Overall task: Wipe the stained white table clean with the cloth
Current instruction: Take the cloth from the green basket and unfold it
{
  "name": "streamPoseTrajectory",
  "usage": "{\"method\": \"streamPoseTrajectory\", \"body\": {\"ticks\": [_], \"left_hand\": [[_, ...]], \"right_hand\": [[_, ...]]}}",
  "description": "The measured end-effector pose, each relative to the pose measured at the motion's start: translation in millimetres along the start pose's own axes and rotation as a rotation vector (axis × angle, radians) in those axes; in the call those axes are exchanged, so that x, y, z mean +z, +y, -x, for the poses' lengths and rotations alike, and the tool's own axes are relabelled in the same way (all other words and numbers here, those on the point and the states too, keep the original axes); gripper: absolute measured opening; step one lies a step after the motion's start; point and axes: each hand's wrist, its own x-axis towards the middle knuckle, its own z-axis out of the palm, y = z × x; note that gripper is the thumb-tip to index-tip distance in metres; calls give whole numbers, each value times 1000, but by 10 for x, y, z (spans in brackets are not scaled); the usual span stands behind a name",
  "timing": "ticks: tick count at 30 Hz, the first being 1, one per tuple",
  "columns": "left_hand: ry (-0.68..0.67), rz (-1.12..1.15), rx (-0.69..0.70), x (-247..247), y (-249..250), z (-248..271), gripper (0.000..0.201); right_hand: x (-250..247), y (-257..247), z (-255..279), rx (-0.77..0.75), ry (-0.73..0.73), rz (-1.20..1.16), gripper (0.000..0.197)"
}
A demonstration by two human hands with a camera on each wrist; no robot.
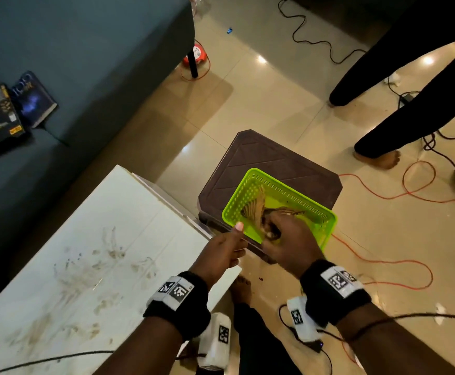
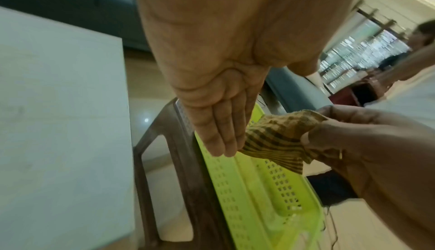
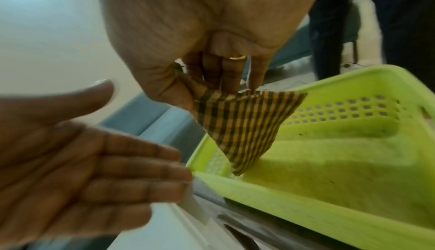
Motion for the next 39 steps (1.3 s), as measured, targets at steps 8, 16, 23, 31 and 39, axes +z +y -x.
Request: {"method": "streamPoseTrajectory", "body": {"ticks": [8, 16, 23, 31, 39], "left_hand": [[42, 280, 26, -54, -74, 342, 22], [226, 212, 169, -731, -571, 1157, 26], [244, 337, 269, -1416, -1034, 2129, 41], [187, -241, 416, -1972, -1627, 3116, 37], [284, -713, 380, -2170, -2521, 2969, 18]], "right_hand": [[227, -550, 619, -376, -179, 321, 33], [558, -1049, 1328, -523, -265, 80, 31], [937, -1401, 1373, -9, -83, -397, 23], [1603, -2274, 1587, -199, -702, -612, 71], [1961, -2074, 1948, -356, -537, -172, 18]]}}
